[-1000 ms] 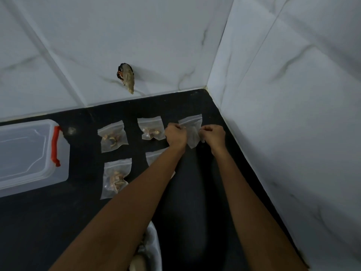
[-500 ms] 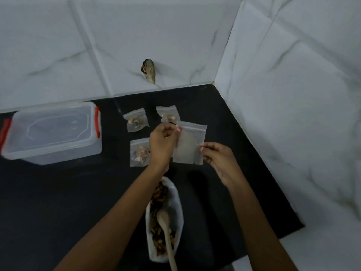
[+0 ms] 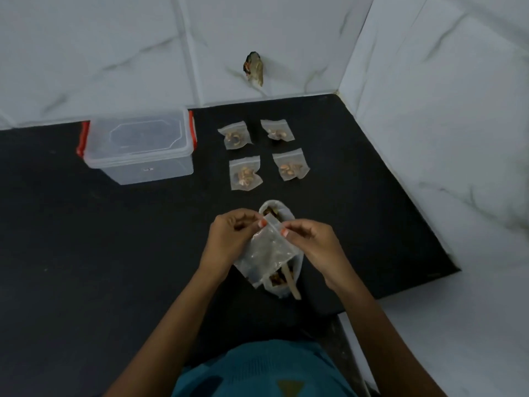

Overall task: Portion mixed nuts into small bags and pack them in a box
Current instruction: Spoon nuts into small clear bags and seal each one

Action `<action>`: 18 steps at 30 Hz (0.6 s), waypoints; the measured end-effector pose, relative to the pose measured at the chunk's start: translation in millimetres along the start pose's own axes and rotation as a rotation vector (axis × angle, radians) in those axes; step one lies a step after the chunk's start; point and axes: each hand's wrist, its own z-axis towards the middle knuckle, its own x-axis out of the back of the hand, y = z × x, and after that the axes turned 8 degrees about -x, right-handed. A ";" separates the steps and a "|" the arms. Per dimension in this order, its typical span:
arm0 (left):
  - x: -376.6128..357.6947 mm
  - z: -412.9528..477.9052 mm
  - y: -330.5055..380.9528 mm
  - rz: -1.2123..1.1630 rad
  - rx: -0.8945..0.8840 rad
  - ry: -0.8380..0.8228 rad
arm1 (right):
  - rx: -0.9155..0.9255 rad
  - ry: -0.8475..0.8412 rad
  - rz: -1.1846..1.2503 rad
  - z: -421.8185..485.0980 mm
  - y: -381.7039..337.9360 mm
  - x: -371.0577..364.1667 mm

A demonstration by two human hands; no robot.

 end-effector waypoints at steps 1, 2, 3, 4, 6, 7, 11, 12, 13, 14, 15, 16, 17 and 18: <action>4.0 -4.3 -2.7 0.030 -0.017 -0.015 | -0.001 -0.006 -0.020 -4.4 3.7 -4.3; 7.4 -7.4 -5.3 0.070 -0.036 -0.033 | -0.004 -0.006 -0.032 -7.5 7.6 -7.9; 11.1 -11.0 -7.9 0.116 -0.056 -0.046 | -0.016 -0.007 -0.035 -11.4 10.8 -11.9; 13.0 -14.4 -9.8 0.161 -0.084 -0.049 | -0.035 -0.005 -0.031 -13.7 14.0 -15.4; 13.8 -21.9 -14.5 0.301 -0.194 0.028 | -0.076 0.010 -0.021 -17.8 17.8 -22.4; 12.1 -25.8 -16.7 0.394 -0.266 0.102 | -0.086 0.027 -0.022 -18.7 18.9 -25.6; 6.1 -46.3 -16.2 0.268 -0.286 0.193 | -0.088 0.085 -0.015 -20.1 18.9 -38.1; 4.8 -49.6 -15.7 0.188 -0.235 0.159 | -0.085 0.079 -0.005 -20.1 18.2 -40.5; 4.9 -51.5 -15.4 0.146 -0.195 0.139 | -0.080 0.069 0.002 -20.7 16.6 -43.2; 5.2 -52.5 -15.1 0.117 -0.168 0.128 | -0.074 0.060 0.001 -20.8 15.7 -45.6; 6.6 -52.0 -15.1 0.083 -0.142 0.125 | -0.070 0.050 -0.006 -21.2 14.3 -47.8; 8.4 -51.5 -14.6 0.048 -0.115 0.121 | -0.068 0.038 -0.012 -21.0 13.8 -49.5; 10.4 -51.5 -14.3 0.020 -0.097 0.112 | -0.066 0.024 -0.011 -21.5 12.6 -50.8; 13.1 -51.5 -14.2 -0.010 -0.086 0.098 | -0.064 0.011 -0.003 -21.6 12.2 -51.5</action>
